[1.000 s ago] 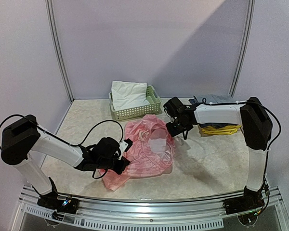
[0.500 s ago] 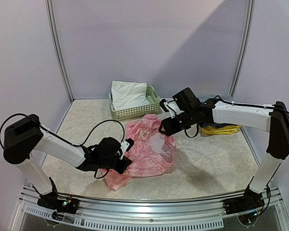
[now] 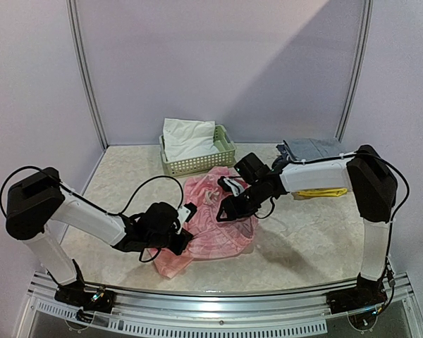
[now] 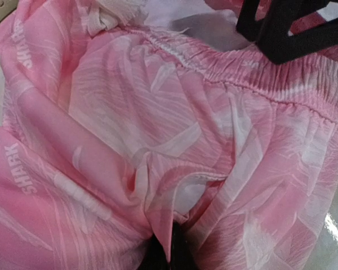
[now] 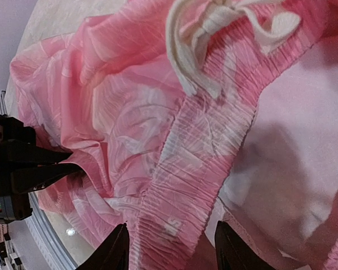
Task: Fold and stack the mixed laundry pile
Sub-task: Adjust the crumpled shorts at the center of the board.
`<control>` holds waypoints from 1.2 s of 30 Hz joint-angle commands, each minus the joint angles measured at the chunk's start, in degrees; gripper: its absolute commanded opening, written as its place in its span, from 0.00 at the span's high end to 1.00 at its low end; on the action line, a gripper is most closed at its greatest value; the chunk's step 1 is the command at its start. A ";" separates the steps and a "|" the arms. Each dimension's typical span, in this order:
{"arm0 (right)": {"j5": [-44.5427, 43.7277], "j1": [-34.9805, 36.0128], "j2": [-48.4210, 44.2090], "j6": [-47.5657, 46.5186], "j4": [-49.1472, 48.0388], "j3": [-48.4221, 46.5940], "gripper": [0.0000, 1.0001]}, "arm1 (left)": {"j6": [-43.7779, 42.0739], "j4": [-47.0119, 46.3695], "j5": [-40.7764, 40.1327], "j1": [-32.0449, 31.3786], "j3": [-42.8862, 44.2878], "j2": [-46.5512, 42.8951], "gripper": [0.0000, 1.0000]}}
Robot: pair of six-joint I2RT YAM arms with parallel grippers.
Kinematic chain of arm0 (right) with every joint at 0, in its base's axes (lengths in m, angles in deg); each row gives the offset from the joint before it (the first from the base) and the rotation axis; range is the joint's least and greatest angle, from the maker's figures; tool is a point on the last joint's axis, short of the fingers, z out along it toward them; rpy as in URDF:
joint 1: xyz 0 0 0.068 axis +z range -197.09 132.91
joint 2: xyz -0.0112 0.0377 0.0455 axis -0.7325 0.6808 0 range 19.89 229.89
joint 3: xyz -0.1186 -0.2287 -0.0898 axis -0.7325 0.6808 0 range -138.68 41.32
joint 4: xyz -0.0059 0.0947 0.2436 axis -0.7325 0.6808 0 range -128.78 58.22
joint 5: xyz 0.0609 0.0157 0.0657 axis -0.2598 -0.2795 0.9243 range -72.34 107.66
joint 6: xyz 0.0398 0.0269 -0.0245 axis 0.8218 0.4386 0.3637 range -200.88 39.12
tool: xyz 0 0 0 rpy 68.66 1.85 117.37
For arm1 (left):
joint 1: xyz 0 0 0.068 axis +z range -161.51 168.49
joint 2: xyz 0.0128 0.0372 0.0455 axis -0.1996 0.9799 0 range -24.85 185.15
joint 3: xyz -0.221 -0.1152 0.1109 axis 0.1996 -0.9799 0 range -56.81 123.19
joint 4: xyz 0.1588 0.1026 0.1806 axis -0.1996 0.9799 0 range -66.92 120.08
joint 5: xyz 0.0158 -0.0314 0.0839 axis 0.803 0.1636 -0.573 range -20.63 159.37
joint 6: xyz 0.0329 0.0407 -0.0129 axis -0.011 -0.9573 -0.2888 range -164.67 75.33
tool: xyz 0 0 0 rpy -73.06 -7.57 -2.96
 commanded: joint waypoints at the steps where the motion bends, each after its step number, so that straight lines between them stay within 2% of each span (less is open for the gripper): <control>1: 2.92 0.21 2.46 2.66 -0.56 -1.52 0.48 | 0.30 3.77 0.02 -1.16 -1.70 2.58 1.00; 7: 5.51 0.18 4.52 3.91 -1.78 -1.23 0.49 | 0.30 2.93 -0.24 -1.49 -2.36 2.81 1.00; 17: 13.97 0.22 2.95 5.40 -10.66 0.85 0.51 | 0.64 1.25 -0.28 -1.86 -3.31 3.40 1.00; 25: 14.17 0.20 -2.19 5.68 -14.46 3.96 0.51 | 0.91 0.35 -0.74 -2.30 -3.54 4.38 1.00; 36: 22.78 0.23 -5.46 6.87 -23.68 9.04 0.50 | 0.90 -0.77 -0.90 -2.39 -3.43 6.17 1.00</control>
